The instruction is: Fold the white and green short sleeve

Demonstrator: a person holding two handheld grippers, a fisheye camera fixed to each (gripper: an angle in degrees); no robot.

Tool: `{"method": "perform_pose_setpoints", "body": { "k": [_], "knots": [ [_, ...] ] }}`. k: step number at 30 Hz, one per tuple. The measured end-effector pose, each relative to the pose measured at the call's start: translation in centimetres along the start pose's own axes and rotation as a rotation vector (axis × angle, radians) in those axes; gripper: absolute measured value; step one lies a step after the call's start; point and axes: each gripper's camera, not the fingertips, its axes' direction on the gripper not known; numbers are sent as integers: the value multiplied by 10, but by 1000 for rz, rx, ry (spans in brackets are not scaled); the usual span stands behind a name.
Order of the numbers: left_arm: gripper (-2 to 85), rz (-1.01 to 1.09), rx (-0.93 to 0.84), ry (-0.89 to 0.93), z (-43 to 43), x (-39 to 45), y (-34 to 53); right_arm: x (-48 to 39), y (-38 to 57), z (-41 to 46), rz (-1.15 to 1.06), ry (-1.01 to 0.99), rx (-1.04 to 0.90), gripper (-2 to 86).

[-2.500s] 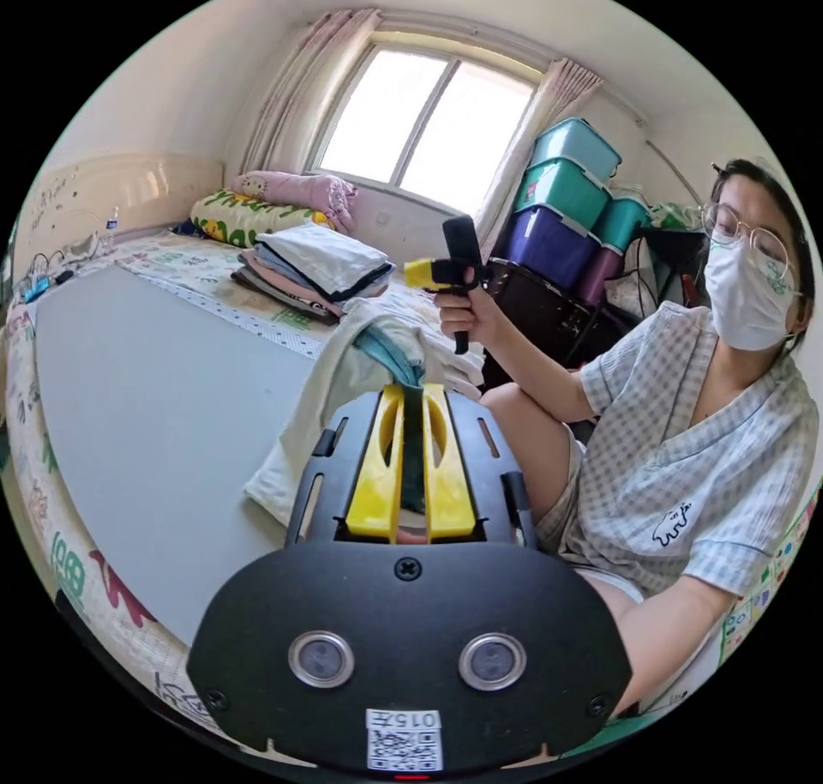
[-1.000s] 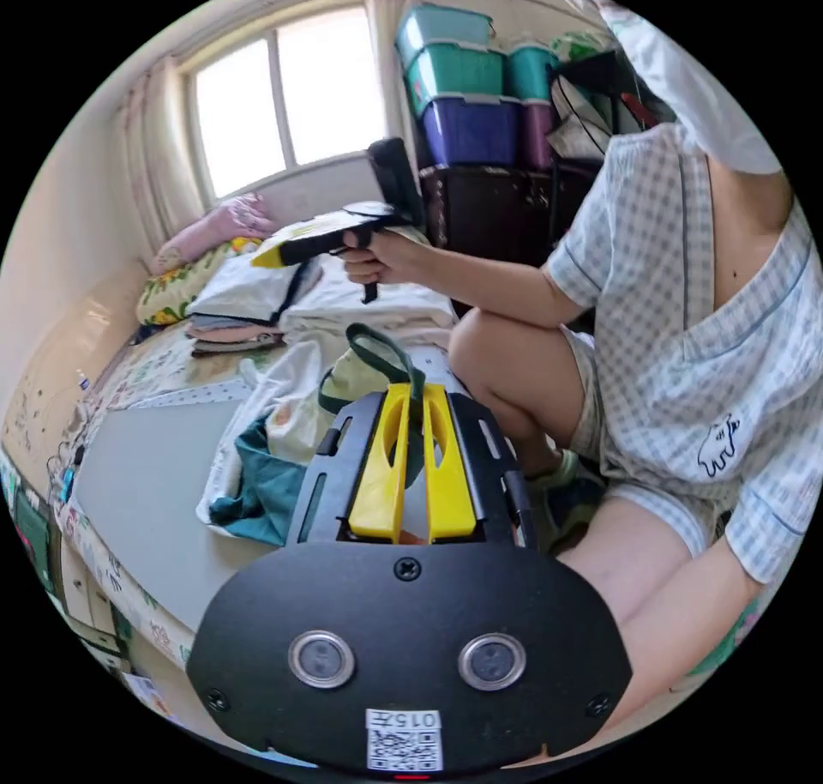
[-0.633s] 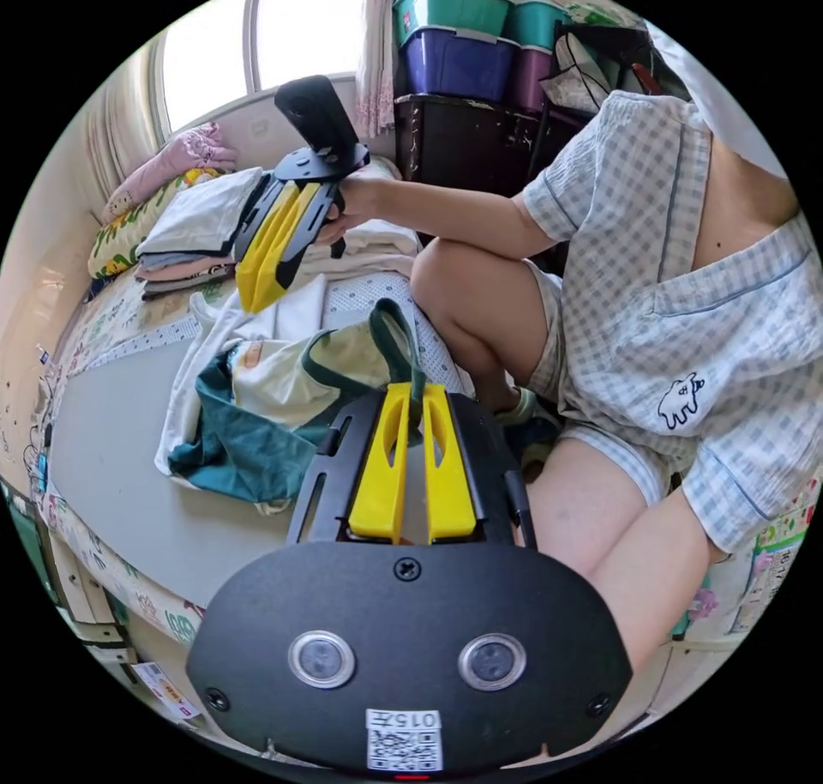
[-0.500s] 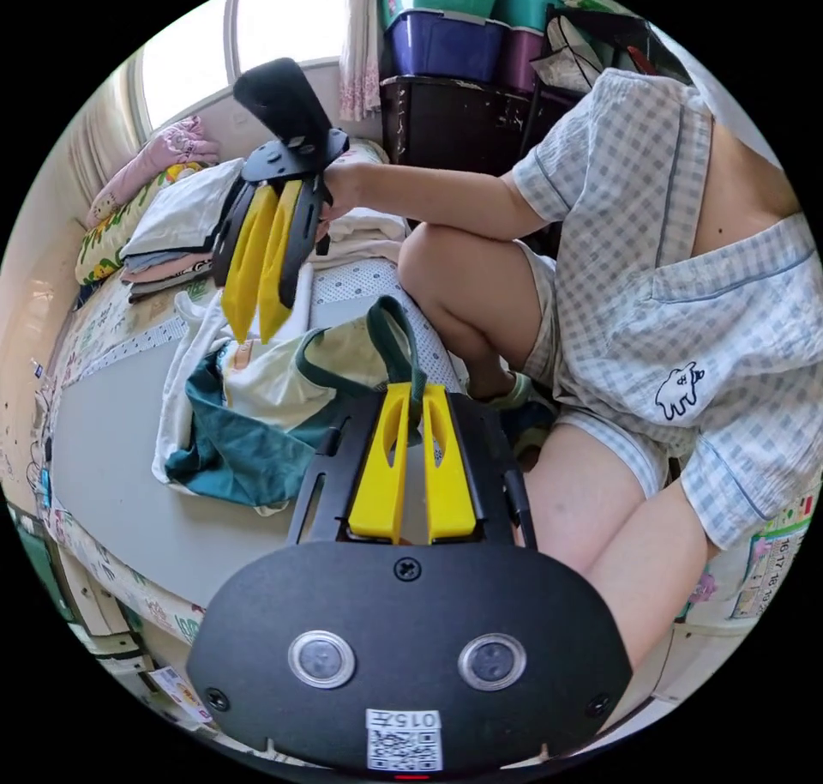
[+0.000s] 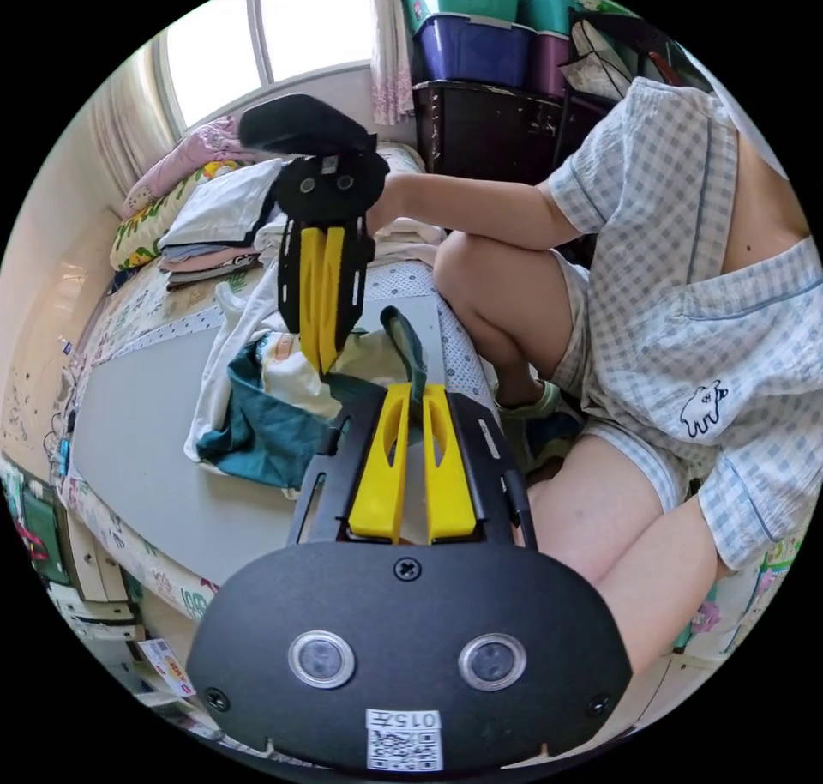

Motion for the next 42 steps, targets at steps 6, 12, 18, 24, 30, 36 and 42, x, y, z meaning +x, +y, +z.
{"method": "perform_pose_setpoints", "body": {
  "k": [6, 12, 18, 24, 30, 36, 42],
  "knots": [
    [9, -255, 227, -328, -33, -7, 26, 15, 53, -55, 252, 130, 277, -6],
    [8, -392, 277, -406, -32, -2, 40, 13, 98, -75, 394, 274, 349, -5],
    [8, -518, 328, -493, -35, 4, 55, 24, 165, -114, 504, 237, 484, -8],
    [8, -640, 348, -658, -51, 22, 74, -7, 158, -105, -49, -321, 305, -9],
    [7, -598, 236, -617, -26, 24, 68, -1, 162, -67, 126, 10, 324, 1],
    [7, -601, 288, -586, -23, 34, 74, -6, 163, -36, 102, -37, 287, 65],
    [7, -622, 326, -558, -21, 41, 84, -11, 165, 2, 91, -107, 192, 104]
  ]
}}
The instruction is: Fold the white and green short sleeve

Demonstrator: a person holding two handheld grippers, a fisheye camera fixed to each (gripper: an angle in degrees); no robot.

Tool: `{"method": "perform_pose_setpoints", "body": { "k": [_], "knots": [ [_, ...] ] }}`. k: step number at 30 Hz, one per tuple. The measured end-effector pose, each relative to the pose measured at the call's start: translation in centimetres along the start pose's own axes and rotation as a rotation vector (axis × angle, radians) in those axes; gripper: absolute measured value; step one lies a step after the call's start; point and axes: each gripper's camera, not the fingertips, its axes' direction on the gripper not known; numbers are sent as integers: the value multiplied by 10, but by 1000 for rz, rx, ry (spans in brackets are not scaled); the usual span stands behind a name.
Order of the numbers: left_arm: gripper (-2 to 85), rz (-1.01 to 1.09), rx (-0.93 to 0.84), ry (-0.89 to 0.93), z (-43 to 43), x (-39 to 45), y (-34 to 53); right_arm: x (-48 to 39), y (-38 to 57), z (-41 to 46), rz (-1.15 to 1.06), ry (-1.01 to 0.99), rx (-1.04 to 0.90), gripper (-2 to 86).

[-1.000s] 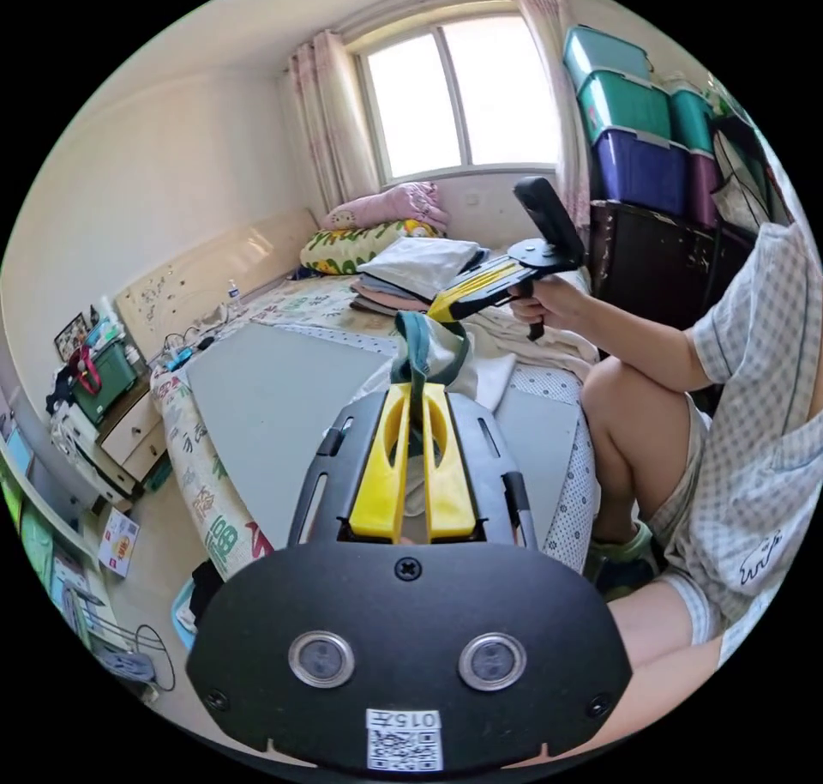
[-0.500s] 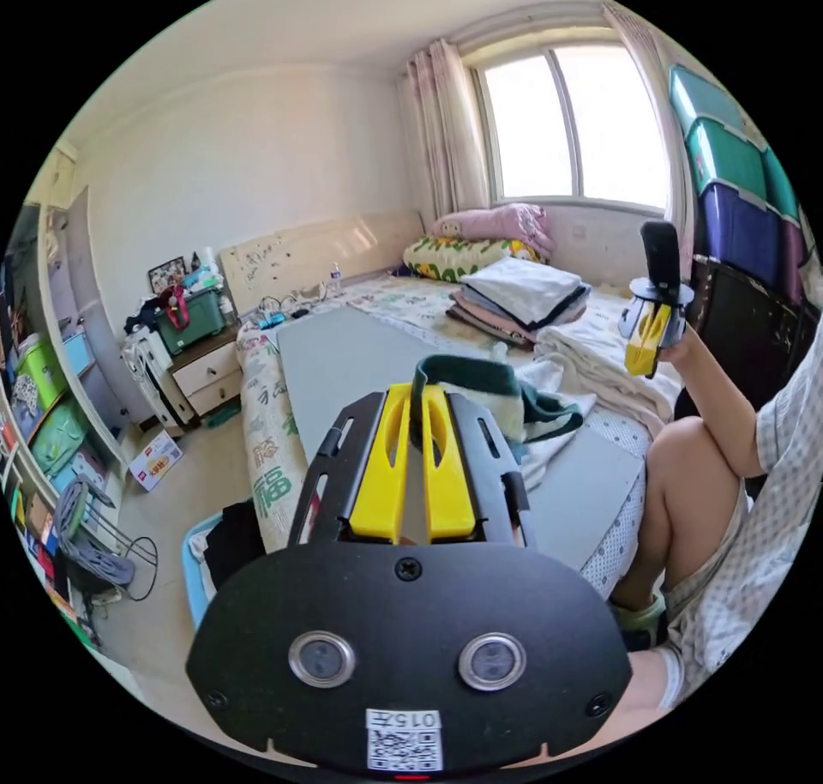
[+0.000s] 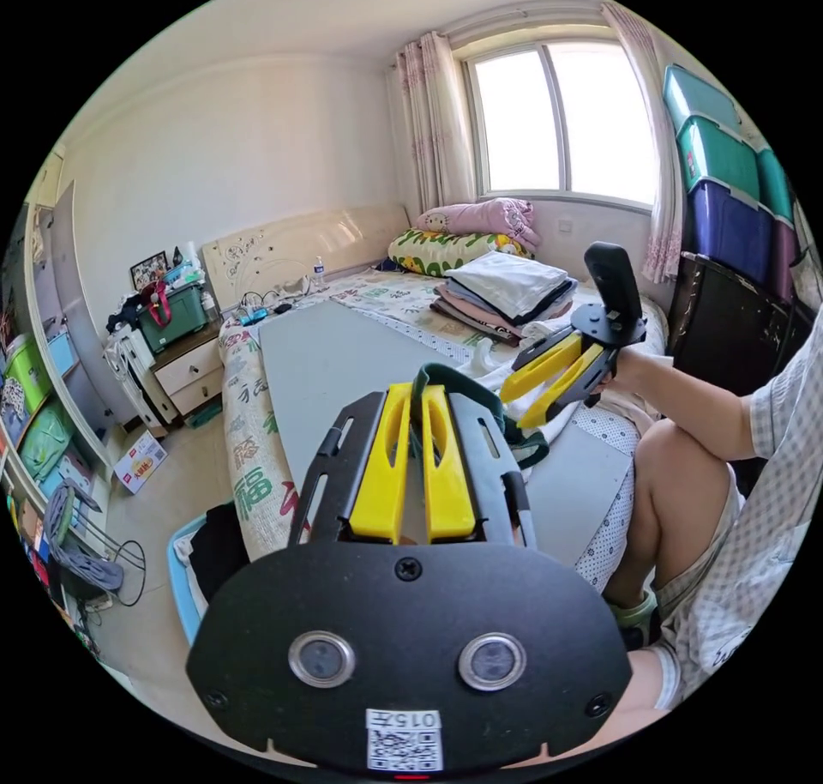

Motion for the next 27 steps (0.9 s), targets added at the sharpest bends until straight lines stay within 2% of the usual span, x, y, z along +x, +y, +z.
{"method": "perform_pose_setpoints", "body": {
  "k": [4, 6, 9, 11, 14, 16, 18, 22, 27],
  "knots": [
    [7, 9, -21, 4, 2, 4, 7, -2, 14, 15, 20, -34, -34, 120],
    [6, 5, -32, 1, 3, 5, 10, -12, 22, 18, -17, -57, -54, 70],
    [6, -36, -81, -17, 7, -1, 16, -25, 38, 13, -15, 40, -89, 41],
    [6, -74, -109, -93, 7, -5, 21, -27, 53, -10, 45, 96, -20, 33],
    [5, -171, -77, -206, -4, -11, 27, -26, 90, -78, 286, 224, 245, 20],
    [4, -252, 67, -140, -30, -10, 24, -38, 120, -141, 408, 208, 465, 13],
    [4, -256, 168, -129, -55, -1, 13, -65, 124, -182, 396, 242, 531, 9],
    [4, -149, 348, -256, -129, 41, -34, -167, 87, -263, 250, 533, 537, 4],
    [0, -112, 527, -280, -212, 73, -67, -257, 64, -324, 144, 633, 615, 5]
  ]
}}
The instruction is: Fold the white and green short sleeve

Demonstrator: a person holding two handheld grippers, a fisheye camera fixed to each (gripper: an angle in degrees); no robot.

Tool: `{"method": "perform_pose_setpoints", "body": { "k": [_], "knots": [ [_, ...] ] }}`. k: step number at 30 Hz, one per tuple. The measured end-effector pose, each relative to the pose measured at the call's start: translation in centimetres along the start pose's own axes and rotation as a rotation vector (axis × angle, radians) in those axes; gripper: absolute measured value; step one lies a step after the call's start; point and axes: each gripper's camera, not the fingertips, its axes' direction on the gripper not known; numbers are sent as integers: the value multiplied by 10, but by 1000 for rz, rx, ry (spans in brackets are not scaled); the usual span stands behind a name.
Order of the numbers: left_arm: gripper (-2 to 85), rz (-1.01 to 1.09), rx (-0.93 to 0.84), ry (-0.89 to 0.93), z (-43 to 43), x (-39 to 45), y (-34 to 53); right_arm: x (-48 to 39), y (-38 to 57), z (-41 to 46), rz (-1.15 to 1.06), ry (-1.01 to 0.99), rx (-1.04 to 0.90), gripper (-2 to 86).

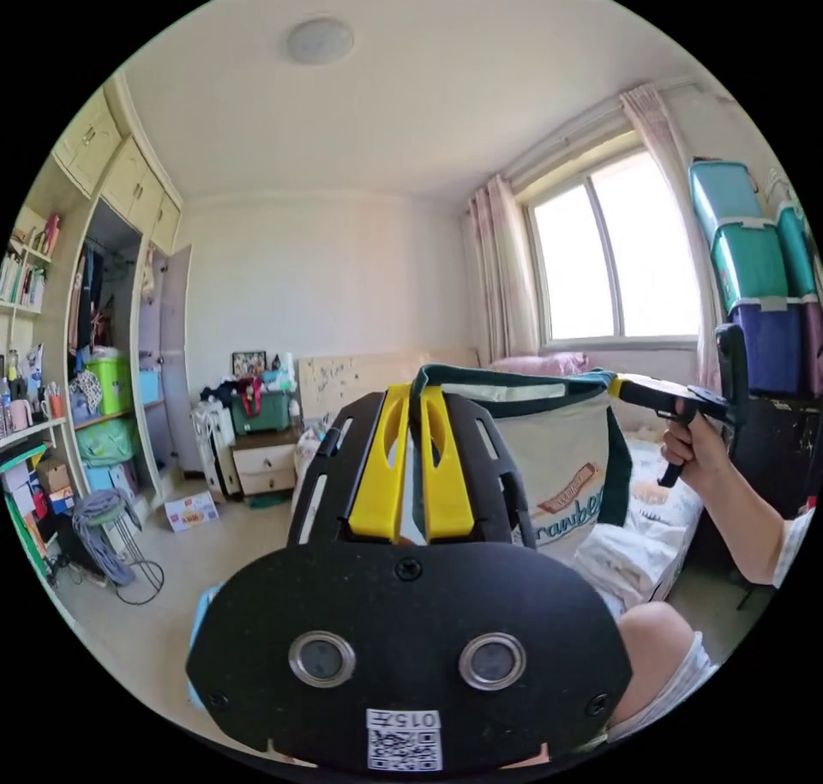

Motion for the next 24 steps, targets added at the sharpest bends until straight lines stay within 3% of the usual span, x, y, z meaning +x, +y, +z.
{"method": "perform_pose_setpoints", "body": {
  "k": [5, 13, 17, 24],
  "knots": [
    [-2, 15, -66, -4, -12, -4, 13, -16, 27, 2, -24, -112, -160, 14],
    [-2, 58, -333, 29, 4, -25, 130, 19, 175, 89, 153, -223, -475, 17],
    [-2, 39, -403, 41, 8, -42, 159, 37, 201, 109, 197, -206, -485, 4],
    [-2, 85, -453, 92, 7, -57, 183, 37, 189, 193, 38, -354, -565, 53]
  ]
}}
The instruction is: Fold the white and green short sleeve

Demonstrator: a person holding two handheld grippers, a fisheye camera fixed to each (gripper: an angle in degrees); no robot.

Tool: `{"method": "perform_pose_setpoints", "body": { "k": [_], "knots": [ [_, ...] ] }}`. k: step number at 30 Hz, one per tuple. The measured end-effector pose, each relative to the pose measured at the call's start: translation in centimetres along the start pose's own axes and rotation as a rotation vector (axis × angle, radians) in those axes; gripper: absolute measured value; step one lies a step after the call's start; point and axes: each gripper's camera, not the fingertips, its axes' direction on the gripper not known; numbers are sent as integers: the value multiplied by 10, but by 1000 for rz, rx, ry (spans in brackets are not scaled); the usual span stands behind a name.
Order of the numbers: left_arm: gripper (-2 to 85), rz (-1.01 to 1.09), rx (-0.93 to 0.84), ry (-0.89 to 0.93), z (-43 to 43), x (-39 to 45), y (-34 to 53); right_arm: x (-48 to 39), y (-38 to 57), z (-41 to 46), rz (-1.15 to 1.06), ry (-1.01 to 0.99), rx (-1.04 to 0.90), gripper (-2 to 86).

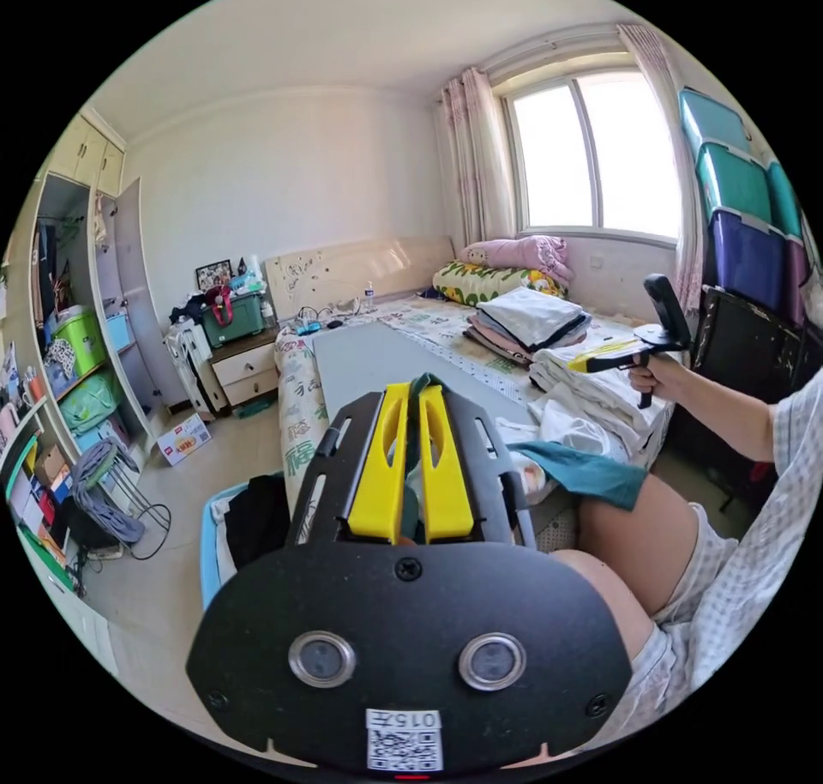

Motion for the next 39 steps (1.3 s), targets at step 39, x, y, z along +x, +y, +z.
{"method": "perform_pose_setpoints", "body": {
  "k": [39],
  "knots": [
    [0, 75, -350, 73, 47, -58, 42, 58, -110, -1, 104, 67, -360, -4]
  ]
}}
